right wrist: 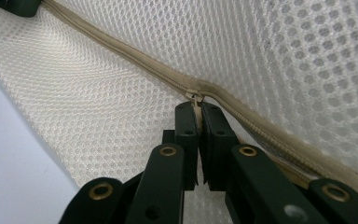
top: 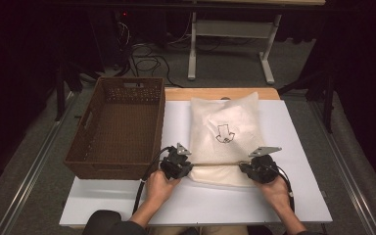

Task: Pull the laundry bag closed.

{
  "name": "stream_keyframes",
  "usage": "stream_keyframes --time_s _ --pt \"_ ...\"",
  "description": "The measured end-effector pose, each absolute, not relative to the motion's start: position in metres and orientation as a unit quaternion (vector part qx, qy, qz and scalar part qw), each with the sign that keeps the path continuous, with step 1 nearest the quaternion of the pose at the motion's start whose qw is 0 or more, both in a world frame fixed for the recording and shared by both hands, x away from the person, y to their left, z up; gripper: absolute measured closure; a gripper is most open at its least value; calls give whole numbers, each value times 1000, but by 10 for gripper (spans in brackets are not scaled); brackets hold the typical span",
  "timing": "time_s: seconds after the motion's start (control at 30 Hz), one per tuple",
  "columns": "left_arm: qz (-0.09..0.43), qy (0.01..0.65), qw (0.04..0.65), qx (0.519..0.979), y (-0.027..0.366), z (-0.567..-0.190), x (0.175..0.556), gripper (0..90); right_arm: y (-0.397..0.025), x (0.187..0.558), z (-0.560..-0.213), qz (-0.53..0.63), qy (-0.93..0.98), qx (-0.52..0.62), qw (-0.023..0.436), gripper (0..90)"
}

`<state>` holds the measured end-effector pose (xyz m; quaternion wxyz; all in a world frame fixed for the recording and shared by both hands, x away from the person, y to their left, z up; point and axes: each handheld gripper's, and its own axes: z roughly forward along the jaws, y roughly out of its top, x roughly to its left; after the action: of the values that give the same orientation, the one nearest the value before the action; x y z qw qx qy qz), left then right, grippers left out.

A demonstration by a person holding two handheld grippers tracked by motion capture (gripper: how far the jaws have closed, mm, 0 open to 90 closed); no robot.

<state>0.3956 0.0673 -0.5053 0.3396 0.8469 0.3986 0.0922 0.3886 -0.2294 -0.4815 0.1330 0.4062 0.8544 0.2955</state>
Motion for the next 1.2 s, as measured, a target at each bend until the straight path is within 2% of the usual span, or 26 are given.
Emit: stream_keyframes --time_s 1.2 --pt "91 399 341 846 68 -506 396 804 -255 382 -473 296 843 424 147 872"
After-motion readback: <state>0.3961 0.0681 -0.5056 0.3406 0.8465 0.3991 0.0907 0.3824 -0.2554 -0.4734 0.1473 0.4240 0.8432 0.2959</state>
